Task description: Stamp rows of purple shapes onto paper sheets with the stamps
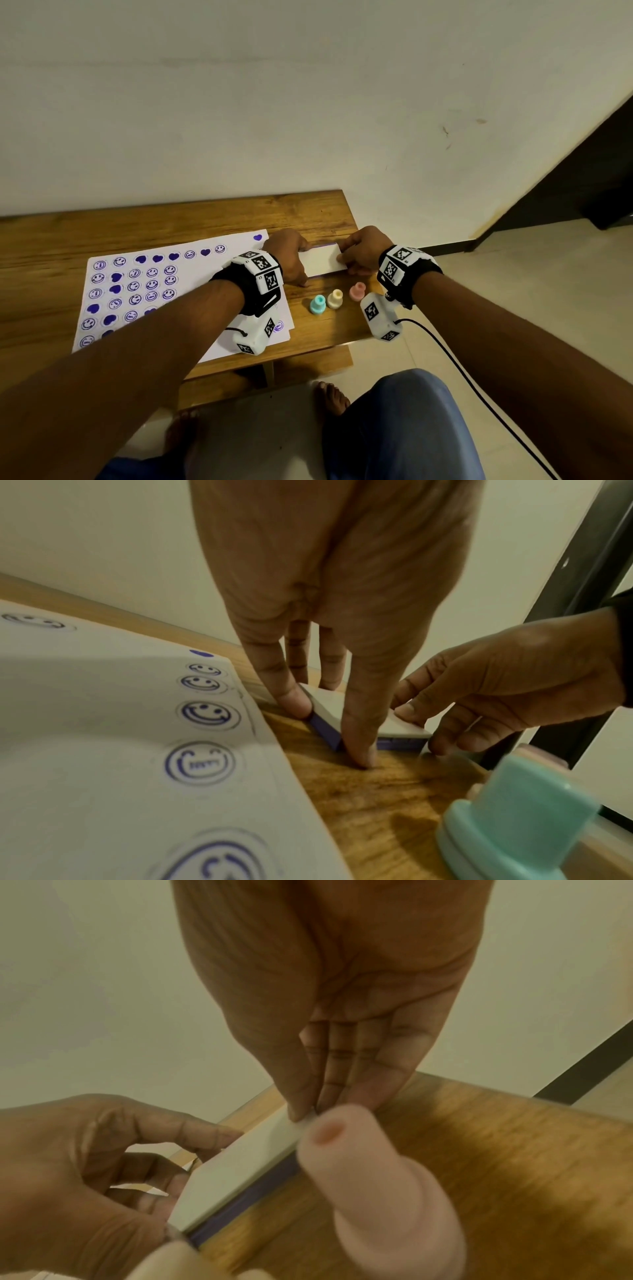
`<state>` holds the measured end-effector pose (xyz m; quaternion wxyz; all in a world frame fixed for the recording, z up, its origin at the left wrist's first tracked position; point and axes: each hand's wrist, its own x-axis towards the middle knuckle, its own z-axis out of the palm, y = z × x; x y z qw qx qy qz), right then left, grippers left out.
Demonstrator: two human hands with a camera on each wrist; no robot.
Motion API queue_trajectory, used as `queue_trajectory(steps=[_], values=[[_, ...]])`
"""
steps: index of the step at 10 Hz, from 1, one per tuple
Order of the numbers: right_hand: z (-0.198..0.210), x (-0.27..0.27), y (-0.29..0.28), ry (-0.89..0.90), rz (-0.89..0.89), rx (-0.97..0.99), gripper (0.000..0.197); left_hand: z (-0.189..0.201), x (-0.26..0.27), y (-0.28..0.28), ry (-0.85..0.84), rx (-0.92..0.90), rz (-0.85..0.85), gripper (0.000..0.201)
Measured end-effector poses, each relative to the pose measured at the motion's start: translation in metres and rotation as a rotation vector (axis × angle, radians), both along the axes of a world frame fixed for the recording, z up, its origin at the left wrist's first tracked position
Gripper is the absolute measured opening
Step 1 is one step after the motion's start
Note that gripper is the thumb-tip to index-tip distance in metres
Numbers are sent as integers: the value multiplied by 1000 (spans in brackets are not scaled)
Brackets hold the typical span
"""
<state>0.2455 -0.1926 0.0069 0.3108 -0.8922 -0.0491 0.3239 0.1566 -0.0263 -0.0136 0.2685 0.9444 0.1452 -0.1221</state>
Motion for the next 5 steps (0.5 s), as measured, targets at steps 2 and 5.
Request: queue_trajectory(steps=[2, 5], values=[[-5, -1, -3, -13, -21, 39, 23, 1, -1, -2, 4, 37, -8, 82], [-2, 3, -9, -133, 73, 0, 22, 14, -8, 7, 31, 34, -26, 96]])
